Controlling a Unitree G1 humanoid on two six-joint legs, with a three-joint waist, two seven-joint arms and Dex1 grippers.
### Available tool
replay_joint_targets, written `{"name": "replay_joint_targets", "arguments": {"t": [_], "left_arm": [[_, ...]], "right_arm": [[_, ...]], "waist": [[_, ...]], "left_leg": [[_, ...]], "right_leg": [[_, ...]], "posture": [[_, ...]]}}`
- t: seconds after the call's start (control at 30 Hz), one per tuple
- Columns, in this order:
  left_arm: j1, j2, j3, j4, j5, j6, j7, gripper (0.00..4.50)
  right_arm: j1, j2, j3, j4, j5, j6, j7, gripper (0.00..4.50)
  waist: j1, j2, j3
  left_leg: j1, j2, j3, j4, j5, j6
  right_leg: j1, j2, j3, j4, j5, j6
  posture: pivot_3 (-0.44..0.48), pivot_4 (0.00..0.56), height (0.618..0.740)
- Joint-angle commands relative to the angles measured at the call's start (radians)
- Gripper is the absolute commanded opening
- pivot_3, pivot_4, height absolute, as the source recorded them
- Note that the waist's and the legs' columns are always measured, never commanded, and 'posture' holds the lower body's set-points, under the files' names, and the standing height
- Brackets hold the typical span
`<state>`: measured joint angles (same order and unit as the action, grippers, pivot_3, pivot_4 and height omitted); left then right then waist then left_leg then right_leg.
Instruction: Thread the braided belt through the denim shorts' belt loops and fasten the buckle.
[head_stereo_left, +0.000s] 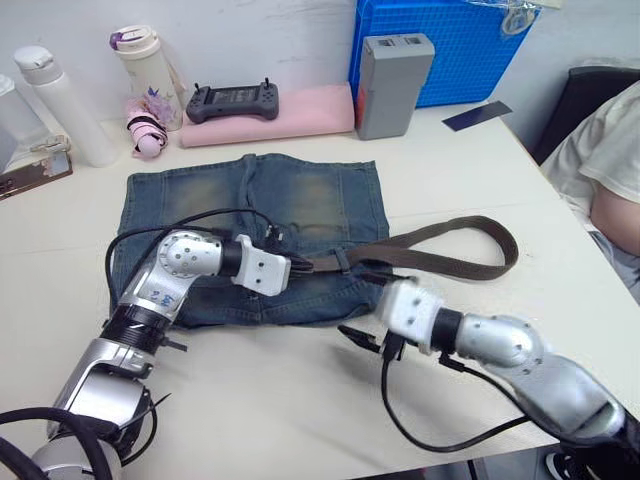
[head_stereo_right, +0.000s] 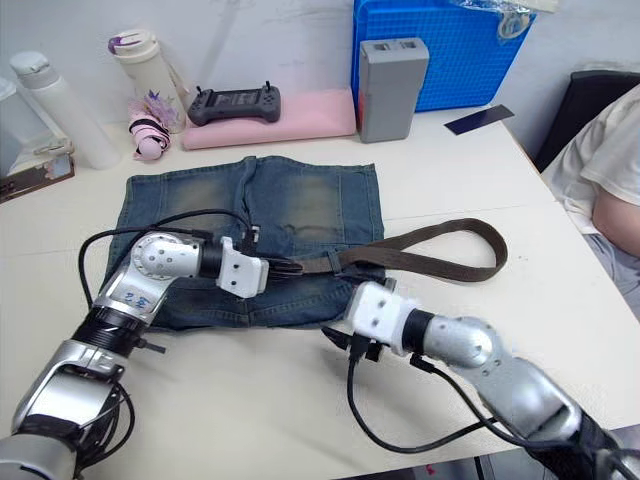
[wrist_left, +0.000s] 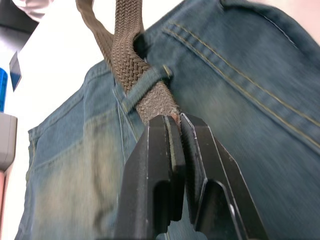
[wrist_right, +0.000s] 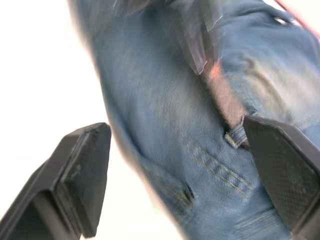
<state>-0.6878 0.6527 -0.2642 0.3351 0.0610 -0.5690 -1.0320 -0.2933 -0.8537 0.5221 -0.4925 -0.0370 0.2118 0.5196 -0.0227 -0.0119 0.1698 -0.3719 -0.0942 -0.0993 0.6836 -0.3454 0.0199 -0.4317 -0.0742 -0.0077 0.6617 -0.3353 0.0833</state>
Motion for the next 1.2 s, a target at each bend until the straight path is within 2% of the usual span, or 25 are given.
{"name": "replay_joint_targets", "arguments": {"t": [0.03, 0.2, 0.4, 0.47, 0.5, 0.83, 1.1, 1.17, 1.2], "left_arm": [[0.033, 0.053, 0.058, -0.074, -0.049, -0.039, -0.003, 0.00], [0.098, 0.116, 0.100, -0.148, -0.063, -0.061, 0.007, 0.00], [0.166, 0.166, 0.142, -0.195, -0.066, -0.047, 0.023, 0.00], [0.182, 0.174, 0.150, -0.209, -0.066, -0.043, 0.031, 0.00], [0.189, 0.176, 0.152, -0.214, -0.066, -0.043, 0.035, 0.00], [0.209, 0.128, 0.134, -0.205, -0.020, -0.078, 0.099, 0.00], [0.215, 0.062, 0.149, -0.168, 0.018, -0.158, 0.205, 0.00], [0.234, 0.060, 0.157, -0.170, 0.022, -0.184, 0.228, 0.00], [0.242, 0.061, 0.160, -0.170, 0.025, -0.197, 0.239, 0.00]], "right_arm": [[-0.036, 0.031, 0.062, 0.133, -0.266, -0.170, -0.044, 4.41], [-0.013, 0.110, 0.078, 0.225, -0.393, -0.153, -0.024, 4.41], [0.041, 0.153, 0.022, 0.260, -0.451, -0.081, -0.001, 1.67], [0.059, 0.137, -0.031, 0.277, -0.444, -0.049, -0.003, 0.53], [0.064, 0.125, -0.056, 0.282, -0.442, -0.040, -0.005, 0.15], [0.167, 0.003, -0.282, 0.327, -0.421, -0.025, -0.002, 0.06], [0.216, 0.067, -0.375, 0.222, -0.318, 0.045, 0.055, 0.06], [0.216, 0.081, -0.415, 0.170, -0.268, 0.070, 0.078, 0.79], [0.212, 0.101, -0.452, 0.119, -0.194, 0.118, 0.112, 1.00]], "waist": [[0.000, 0.000, 0.000], [-0.003, -0.002, -0.001], [0.000, -0.003, -0.002], [0.005, -0.003, -0.002], [0.012, -0.003, -0.002], [0.089, -0.003, -0.002], [0.099, -0.004, -0.003], [0.098, -0.004, -0.003], [0.096, -0.004, -0.003]], "left_leg": [[0.000, 0.000, 0.000, 0.000, 0.000, 0.000], [0.002, 0.001, 0.000, 0.000, 0.000, 0.000], [0.005, 0.001, 0.000, 0.000, 0.002, -0.003], [0.005, 0.001, 0.000, 0.000, 0.002, -0.002], [0.004, 0.001, 0.000, 0.001, 0.002, -0.002], [0.002, -0.006, -0.002, 0.002, 0.003, 0.004], [0.002, -0.007, -0.002, 0.002, 0.003, 0.005], [0.001, -0.007, -0.002, 0.002, 0.003, 0.005], [0.001, -0.007, -0.002, 0.002, 0.003, 0.005]], "right_leg": [[0.000, 0.000, 0.000, 0.000, 0.000, 0.000], [0.002, 0.001, 0.000, 0.000, 0.000, 0.000], [0.004, 0.001, 0.000, 0.002, 0.001, -0.002], [0.004, 0.001, 0.000, 0.002, 0.001, -0.002], [0.004, 0.001, 0.001, 0.002, 0.002, -0.002], [0.006, -0.004, 0.000, -0.002, 0.004, 0.002], [0.006, -0.005, 0.000, -0.003, 0.005, 0.003], [0.006, -0.005, 0.000, -0.003, 0.005, 0.003], [0.006, -0.005, 0.000, -0.003, 0.005, 0.003]], "posture": [[0.000, 0.150, 0.709], [0.000, 0.150, 0.709], [0.000, 0.150, 0.709], [0.000, 0.150, 0.709], [0.000, 0.150, 0.709], [0.000, 0.150, 0.709], [0.000, 0.150, 0.709], [0.000, 0.150, 0.709], [0.000, 0.150, 0.709]]}}
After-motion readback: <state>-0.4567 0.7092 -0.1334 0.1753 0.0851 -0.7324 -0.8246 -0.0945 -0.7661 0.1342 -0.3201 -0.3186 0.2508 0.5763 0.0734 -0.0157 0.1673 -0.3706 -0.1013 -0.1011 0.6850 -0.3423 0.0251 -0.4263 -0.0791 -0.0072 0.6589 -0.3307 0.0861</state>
